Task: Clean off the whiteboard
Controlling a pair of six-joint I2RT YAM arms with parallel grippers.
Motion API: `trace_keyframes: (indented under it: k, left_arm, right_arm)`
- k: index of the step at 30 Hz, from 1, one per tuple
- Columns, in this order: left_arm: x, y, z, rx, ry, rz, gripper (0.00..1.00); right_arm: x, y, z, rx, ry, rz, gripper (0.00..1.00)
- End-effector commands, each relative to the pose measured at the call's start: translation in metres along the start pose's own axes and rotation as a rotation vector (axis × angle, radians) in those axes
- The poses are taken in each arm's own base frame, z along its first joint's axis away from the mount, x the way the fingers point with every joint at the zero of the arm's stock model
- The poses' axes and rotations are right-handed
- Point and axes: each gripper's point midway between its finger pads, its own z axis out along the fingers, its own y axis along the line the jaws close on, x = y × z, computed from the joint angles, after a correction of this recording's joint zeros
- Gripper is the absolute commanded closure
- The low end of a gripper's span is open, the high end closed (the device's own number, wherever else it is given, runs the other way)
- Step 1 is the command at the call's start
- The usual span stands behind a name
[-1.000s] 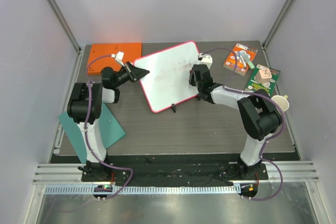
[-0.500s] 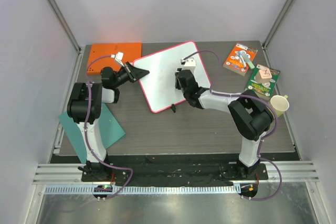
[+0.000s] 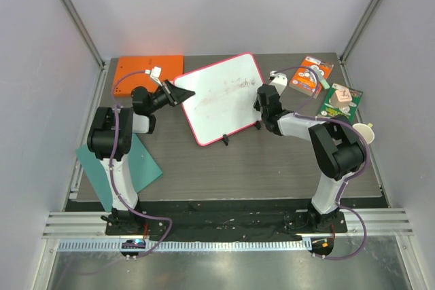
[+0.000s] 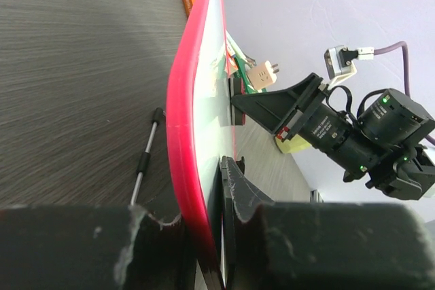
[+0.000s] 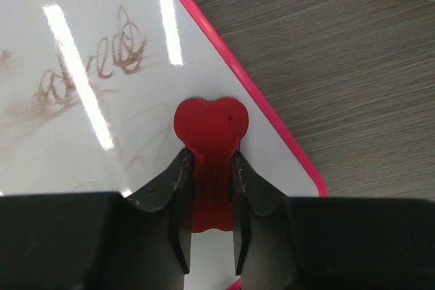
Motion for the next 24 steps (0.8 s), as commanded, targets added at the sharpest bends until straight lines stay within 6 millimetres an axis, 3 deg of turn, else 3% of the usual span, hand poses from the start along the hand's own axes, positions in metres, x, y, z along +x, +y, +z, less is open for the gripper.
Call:
trace_keyframes:
  k: [1,5,6,9,10,14,17,19,21,24]
  left_arm:
    - [0.014,-0.005,0.005,0.034,0.055,0.123,1.00]
    - [0.014,-0.005,0.005,0.035,0.056,0.123,1.00]
    - [0.014,-0.006,0.006,0.037,0.057,0.124,1.00]
    - [0.014,-0.006,0.006,0.038,0.058,0.124,1.00]
    - [0.014,-0.006,0.006,0.038,0.058,0.124,1.00]
    - [0.015,-0.006,0.006,0.037,0.060,0.123,1.00]
    - [0.014,-0.006,0.006,0.037,0.058,0.124,1.00]
    - [0.016,-0.006,0.006,0.037,0.061,0.122,1.00]
    - [0.015,-0.006,0.006,0.036,0.059,0.124,1.00]
    - [0.015,-0.006,0.006,0.037,0.060,0.126,1.00]
  right_arm:
    - [0.072,-0.039,0.000,0.098,0.208,-0.143,0.99]
    - [0.087,-0.003,-0.002,-0.077,0.239,-0.161,0.99]
    - [0.095,0.016,-0.009,-0.149,0.263,-0.173,0.99]
    - [0.105,0.050,-0.019,-0.261,0.291,-0.208,0.99]
    - [0.112,0.071,-0.028,-0.331,0.310,-0.222,0.99]
    - [0.135,0.113,-0.051,-0.486,0.378,-0.261,0.99]
    - [0.150,0.132,-0.063,-0.564,0.425,-0.274,0.99]
    - [0.154,0.136,-0.061,-0.572,0.431,-0.274,0.99]
    - [0.149,0.132,-0.052,-0.537,0.417,-0.264,0.99]
    - [0.123,0.123,-0.025,-0.453,0.371,-0.227,0.99]
